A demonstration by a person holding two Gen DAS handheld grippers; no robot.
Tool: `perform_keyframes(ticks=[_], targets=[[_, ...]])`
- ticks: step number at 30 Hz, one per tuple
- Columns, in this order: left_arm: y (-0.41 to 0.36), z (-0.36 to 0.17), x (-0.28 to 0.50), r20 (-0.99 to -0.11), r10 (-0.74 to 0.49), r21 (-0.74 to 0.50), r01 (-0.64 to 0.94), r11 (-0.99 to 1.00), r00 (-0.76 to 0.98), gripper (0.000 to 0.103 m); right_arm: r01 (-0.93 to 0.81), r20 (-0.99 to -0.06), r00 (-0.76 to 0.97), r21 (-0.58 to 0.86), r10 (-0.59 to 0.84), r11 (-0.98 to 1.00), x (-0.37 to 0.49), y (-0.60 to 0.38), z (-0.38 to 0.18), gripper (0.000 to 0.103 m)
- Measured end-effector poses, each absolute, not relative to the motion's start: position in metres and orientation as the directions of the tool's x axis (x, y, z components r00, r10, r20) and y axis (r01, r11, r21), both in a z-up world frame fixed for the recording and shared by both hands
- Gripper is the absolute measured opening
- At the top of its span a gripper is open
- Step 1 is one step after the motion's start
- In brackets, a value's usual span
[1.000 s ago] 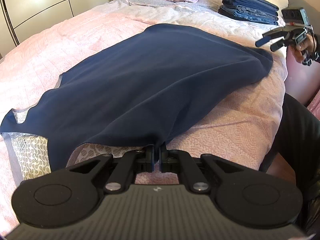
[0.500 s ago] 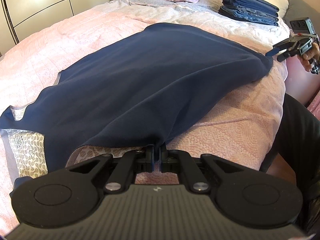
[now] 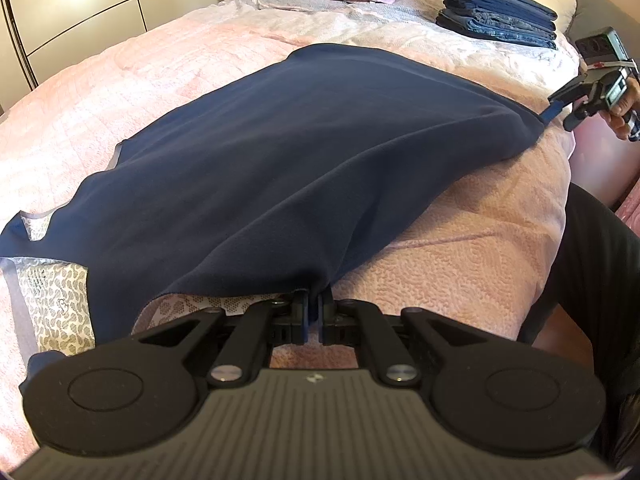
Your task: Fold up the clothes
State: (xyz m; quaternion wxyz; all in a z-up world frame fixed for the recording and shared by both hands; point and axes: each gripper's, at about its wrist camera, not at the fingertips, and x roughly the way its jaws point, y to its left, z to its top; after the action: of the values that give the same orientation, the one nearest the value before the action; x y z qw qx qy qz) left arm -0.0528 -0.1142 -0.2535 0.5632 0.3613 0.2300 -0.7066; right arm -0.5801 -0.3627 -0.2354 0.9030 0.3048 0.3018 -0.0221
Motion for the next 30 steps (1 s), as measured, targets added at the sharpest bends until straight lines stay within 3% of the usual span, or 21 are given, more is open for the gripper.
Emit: perform_keyframes(ticks=[9,13,17,18,19,21,30], targets=[[-0.113,-0.254,-0.054,-0.767,-0.634,0.08,0.964,-0.255,-0.104,0.002,0.275,-0.581,0.805,0.544,0.119,0.793,-0.567,-0.391,-0.238,0.066],[-0.114,-0.256,-0.051,-0.762,-0.637,0.067,0.964,-0.256,-0.116,0.002,0.116,-0.494,0.825,0.623,0.273,0.774,-0.568,-0.378,-0.237,0.066],[-0.114,-0.245,-0.045,-0.753,-0.643,0.043,0.964,-0.261,-0.14,0.002,0.108,-0.524,0.823,0.523,0.219,0.846,-0.563,-0.368,-0.243,0.065],[-0.114,-0.238,-0.042,-0.749,-0.645,0.034,0.964,-0.262,-0.149,0.002,0.104,-0.532,0.82,0.504,0.213,0.857,-0.561,-0.367,-0.245,0.057],[-0.114,-0.232,-0.04,-0.745,-0.648,0.026,0.964,-0.264,-0.158,0.002,0.108,-0.547,0.813,0.478,0.2,0.871,-0.56,-0.366,-0.246,0.026],[-0.113,-0.219,-0.035,-0.737,-0.653,0.008,0.964,-0.266,-0.174,0.002,0.123,-0.567,0.804,0.456,0.181,0.881,-0.56,-0.368,-0.244,0.006],[-0.108,-0.171,-0.016,-0.708,-0.661,-0.077,0.958,-0.277,-0.248,0.001,0.123,-0.39,0.903,0.64,0.182,0.759,-0.584,-0.416,-0.174,0.001]])
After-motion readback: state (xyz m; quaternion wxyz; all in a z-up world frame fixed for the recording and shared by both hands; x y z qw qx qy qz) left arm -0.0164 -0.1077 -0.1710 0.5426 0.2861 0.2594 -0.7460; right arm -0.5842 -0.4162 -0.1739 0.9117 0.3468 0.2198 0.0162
